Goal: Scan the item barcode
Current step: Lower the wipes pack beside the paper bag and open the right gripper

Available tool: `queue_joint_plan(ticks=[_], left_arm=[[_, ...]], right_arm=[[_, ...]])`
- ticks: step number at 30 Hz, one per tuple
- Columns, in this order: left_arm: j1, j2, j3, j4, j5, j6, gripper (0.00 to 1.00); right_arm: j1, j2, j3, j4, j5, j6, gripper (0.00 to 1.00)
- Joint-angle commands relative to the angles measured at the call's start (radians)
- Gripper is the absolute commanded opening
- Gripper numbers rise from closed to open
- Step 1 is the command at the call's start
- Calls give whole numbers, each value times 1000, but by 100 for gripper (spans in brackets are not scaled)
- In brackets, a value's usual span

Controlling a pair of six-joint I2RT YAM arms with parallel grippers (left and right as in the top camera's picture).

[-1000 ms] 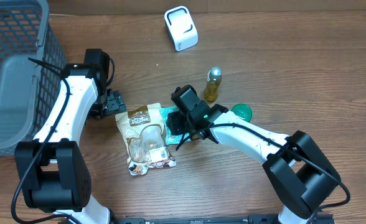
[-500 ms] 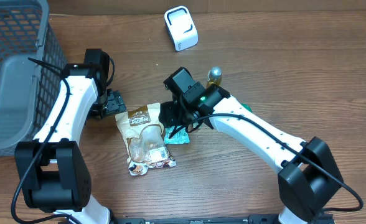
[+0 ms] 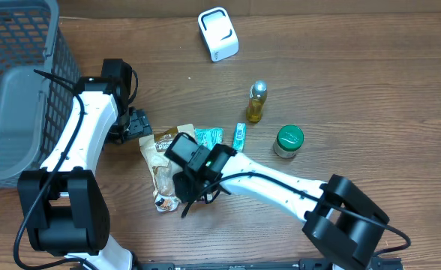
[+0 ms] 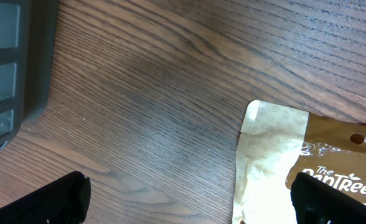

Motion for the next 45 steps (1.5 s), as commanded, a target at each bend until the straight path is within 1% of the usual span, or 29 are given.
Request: queue_joint_plan(ticks=[1, 8, 14, 19, 23, 28, 31, 41, 43, 45], left_arm=[[7, 11, -5, 1, -21, -7, 99], [7, 11, -5, 1, -20, -7, 99], [7, 11, -5, 1, -20, -7, 100], [7, 11, -5, 1, -20, -7, 99], [7, 11, -5, 1, -20, -7, 100], [7, 11, -5, 1, -20, -7, 99], [7, 11, -5, 1, -20, -7, 100], [7, 11, -5, 1, -20, -7, 99], [7, 11, -5, 1, -20, -7, 100], [7, 11, -5, 1, -21, -7, 100]], right_arm=[[-7, 3, -2, 15, 36, 8, 46], [-14, 3, -5, 13, 36, 7, 46], [-6, 28, -5, -35, 36, 15, 44], [-16, 31, -5, -39, 102, 65, 41], [-39, 31, -5, -32, 117, 68, 41], [-58, 31, -5, -32, 118, 67, 43], [-60, 31, -5, -31, 118, 67, 47], [-60, 31, -5, -23, 118, 67, 49], [-60, 31, -5, -23, 118, 67, 52], [-60, 31, -5, -23, 118, 68, 53]])
